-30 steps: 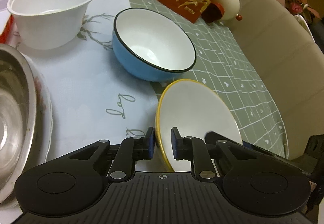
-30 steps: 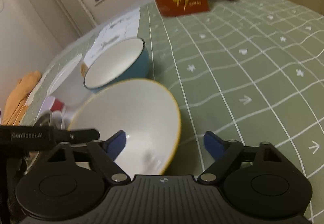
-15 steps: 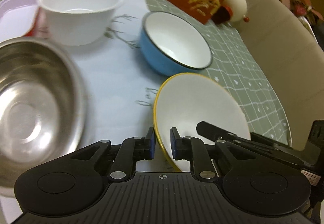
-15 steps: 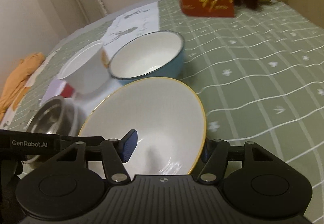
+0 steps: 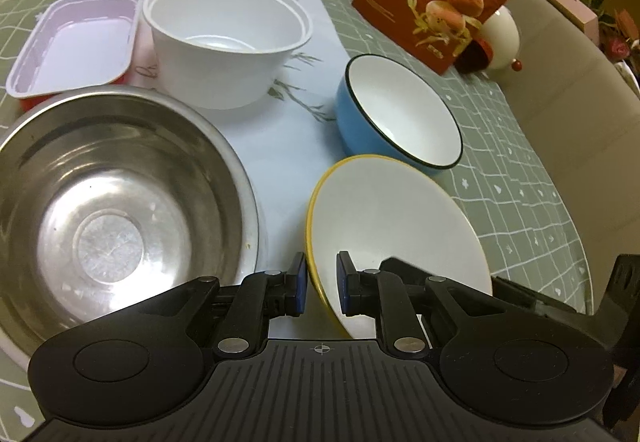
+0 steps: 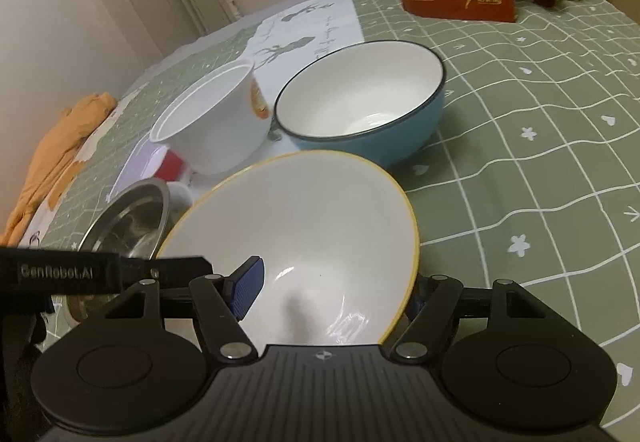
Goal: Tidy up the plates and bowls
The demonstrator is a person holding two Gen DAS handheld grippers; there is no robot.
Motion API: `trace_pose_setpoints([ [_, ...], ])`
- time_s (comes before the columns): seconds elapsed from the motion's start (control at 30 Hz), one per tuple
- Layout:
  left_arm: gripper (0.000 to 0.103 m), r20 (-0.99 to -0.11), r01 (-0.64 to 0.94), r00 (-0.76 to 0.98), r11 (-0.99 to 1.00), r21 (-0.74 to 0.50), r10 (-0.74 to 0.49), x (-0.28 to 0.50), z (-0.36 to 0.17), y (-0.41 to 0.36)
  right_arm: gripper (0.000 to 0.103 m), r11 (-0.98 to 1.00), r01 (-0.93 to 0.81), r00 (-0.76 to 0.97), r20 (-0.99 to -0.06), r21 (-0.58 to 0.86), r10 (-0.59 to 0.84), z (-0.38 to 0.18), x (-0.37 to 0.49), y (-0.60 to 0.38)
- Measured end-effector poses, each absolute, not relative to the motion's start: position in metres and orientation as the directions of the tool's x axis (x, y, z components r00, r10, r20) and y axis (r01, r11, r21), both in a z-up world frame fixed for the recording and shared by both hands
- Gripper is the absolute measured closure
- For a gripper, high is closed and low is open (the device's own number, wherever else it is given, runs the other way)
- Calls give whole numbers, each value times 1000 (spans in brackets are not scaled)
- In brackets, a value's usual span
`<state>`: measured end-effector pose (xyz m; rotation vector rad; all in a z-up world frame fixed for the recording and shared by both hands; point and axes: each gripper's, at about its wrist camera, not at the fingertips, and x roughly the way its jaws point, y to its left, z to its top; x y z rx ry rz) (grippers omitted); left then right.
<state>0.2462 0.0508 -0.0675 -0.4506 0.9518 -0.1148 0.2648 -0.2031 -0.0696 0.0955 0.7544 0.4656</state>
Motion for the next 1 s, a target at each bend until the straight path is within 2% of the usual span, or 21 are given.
trace_pose_setpoints([
  [0.27,86,-711,-84,651,907,-414,-264,239,-47,60,33,909,-375,668,-627,181,401,-60,249,-203],
  [0.47,86,-725,-60,635,919,-390,-267,241,-46,59,33,938,-329,713,-624,105,320,-47,241,-203],
  [0.57,86,-718,-41,641,922,-386,-272,242,-49,58,26,951,-296,717,-637,90,283,-46,236,-202],
  [0.67,86,-712,-35,639,914,-403,-290,244,-50,61,25,963,-263,735,-635,55,237,-47,228,-197],
  [0.9,86,-666,-29,688,907,-421,-287,243,-29,75,23,974,-213,730,-651,72,208,-40,225,-202],
  [1.0,86,-648,-5,700,904,-427,-302,250,-14,77,24,975,-213,752,-628,58,202,-30,224,-202],
])
